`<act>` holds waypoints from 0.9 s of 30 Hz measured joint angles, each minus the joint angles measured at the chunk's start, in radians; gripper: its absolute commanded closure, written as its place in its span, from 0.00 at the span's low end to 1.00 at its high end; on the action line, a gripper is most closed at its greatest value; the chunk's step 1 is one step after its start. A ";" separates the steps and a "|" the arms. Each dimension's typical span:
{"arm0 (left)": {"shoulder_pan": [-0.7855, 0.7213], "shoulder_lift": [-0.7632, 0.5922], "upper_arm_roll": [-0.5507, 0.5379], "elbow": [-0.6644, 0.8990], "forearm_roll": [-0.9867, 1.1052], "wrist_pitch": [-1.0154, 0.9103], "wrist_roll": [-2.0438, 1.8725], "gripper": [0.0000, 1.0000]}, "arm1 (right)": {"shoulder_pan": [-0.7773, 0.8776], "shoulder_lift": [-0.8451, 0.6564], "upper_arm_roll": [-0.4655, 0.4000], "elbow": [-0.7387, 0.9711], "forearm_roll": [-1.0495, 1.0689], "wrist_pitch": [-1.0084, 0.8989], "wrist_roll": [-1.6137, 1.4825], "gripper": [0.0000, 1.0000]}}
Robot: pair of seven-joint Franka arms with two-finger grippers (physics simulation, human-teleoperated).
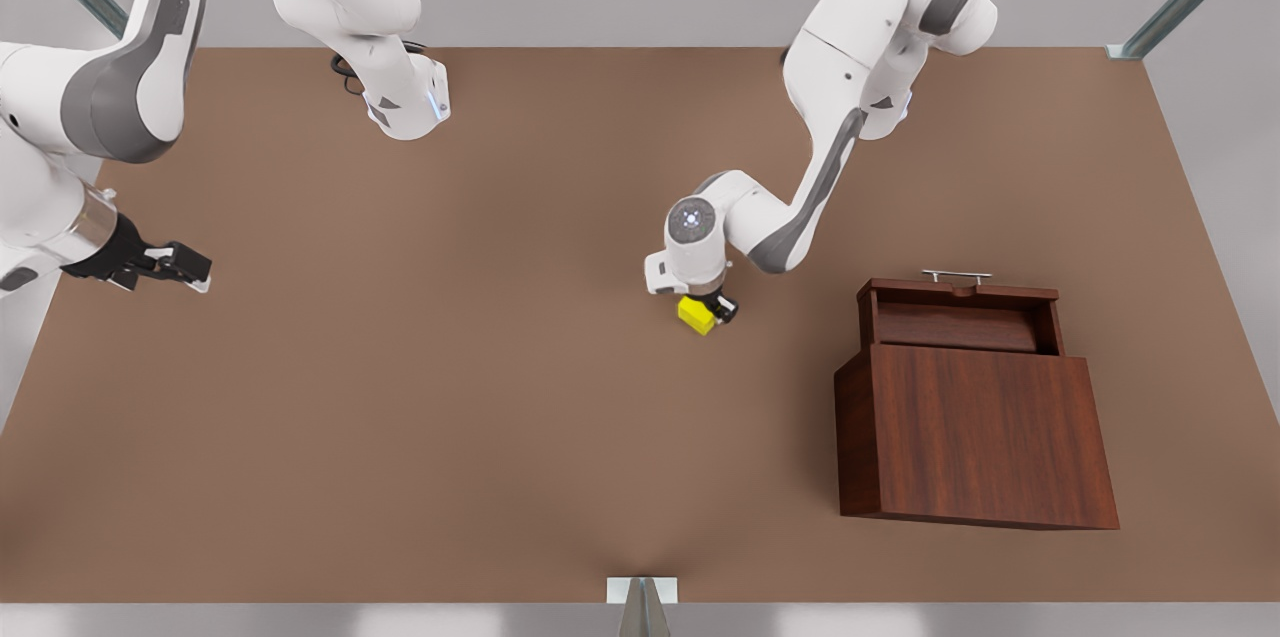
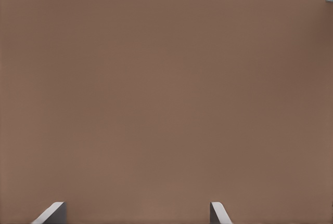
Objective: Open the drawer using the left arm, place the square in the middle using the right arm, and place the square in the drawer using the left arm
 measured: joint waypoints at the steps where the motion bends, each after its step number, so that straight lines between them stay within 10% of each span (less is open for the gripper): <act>1: 0.002 -0.043 0.001 -0.001 -0.002 -0.046 0.000 0.33 | 0.000 0.000 0.000 0.000 0.000 0.001 0.000 0.00; 11: 0.004 -0.263 0.297 -0.009 -0.127 -0.367 0.525 0.33 | -0.002 0.008 0.001 0.001 0.000 0.002 0.002 0.00; 27: 0.024 -0.239 0.690 -0.070 -0.167 -0.329 1.274 0.33 | 0.001 0.007 0.001 0.001 0.000 0.001 0.002 0.00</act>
